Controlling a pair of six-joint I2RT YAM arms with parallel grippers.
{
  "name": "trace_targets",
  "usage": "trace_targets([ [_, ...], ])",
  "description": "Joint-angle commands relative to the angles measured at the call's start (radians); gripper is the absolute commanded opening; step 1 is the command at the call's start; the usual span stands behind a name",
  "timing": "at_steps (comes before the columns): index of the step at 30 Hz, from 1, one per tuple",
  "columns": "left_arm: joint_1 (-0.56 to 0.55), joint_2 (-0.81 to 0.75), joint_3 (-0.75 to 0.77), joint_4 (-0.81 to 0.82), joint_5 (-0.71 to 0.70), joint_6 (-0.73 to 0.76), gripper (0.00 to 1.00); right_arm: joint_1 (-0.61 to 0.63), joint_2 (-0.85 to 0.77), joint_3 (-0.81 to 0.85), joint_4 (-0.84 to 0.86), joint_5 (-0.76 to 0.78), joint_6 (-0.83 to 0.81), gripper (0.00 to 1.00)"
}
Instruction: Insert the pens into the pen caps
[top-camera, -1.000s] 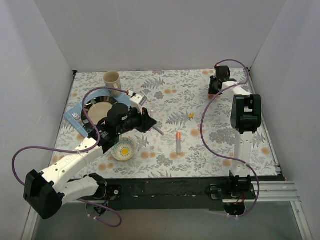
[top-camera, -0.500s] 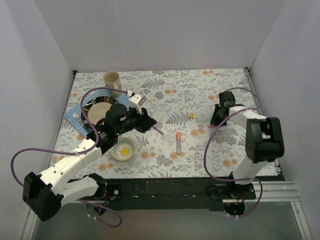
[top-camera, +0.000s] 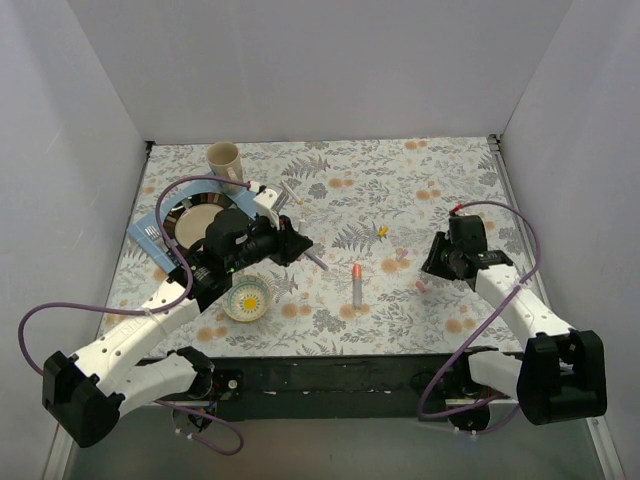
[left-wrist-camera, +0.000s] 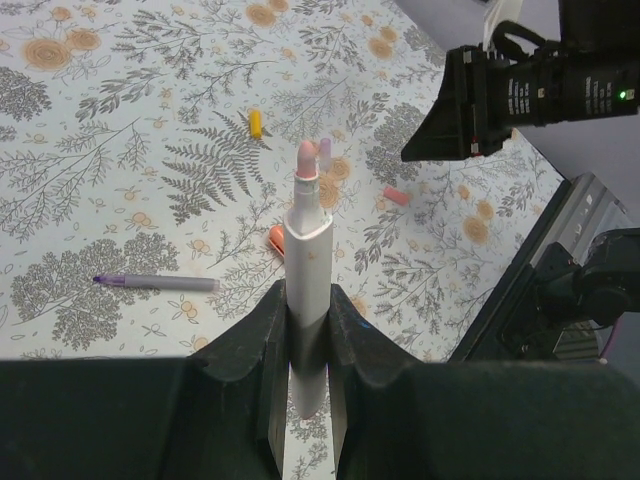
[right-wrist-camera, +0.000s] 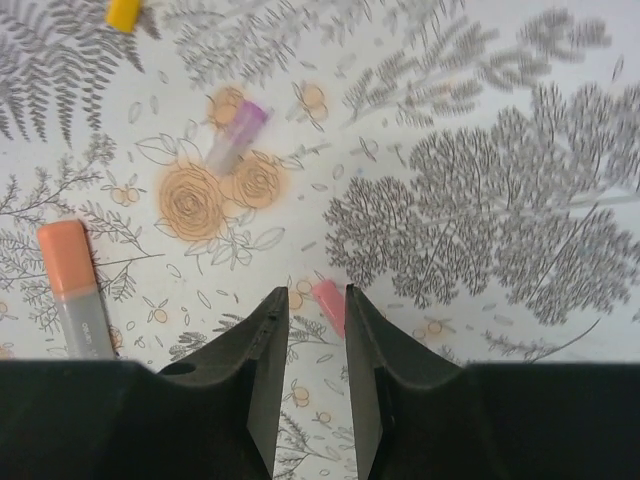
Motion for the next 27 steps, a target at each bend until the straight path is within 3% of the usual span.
trace_targets([
  [1, -0.004, -0.035, -0.011, 0.021, 0.025, -0.004, 0.00, 0.003, 0.026, 0.131, -0.036, -0.134, -0.462, 0.37],
  [4, -0.004, -0.047, -0.023, 0.039, 0.031, -0.011, 0.00, 0.003, 0.123, 0.162, -0.129, -0.137, -0.581, 0.36],
  [10, -0.021, -0.056, -0.028, 0.047, 0.030, -0.013, 0.00, 0.030, 0.256, 0.216, -0.223, -0.191, -0.578, 0.35],
  [17, -0.034, -0.070, -0.038, 0.057, 0.028, -0.013, 0.00, 0.036, 0.251, 0.174, -0.177, -0.211, -0.564, 0.38],
  [25, -0.044, -0.078, -0.038, 0.060, 0.027, -0.013, 0.00, 0.078, 0.288, 0.183, -0.216, -0.047, -0.509, 0.37],
  [27, -0.044, -0.081, -0.038, 0.059, 0.028, -0.013, 0.00, 0.084, 0.297, 0.182, -0.213, -0.067, -0.512, 0.37],
])
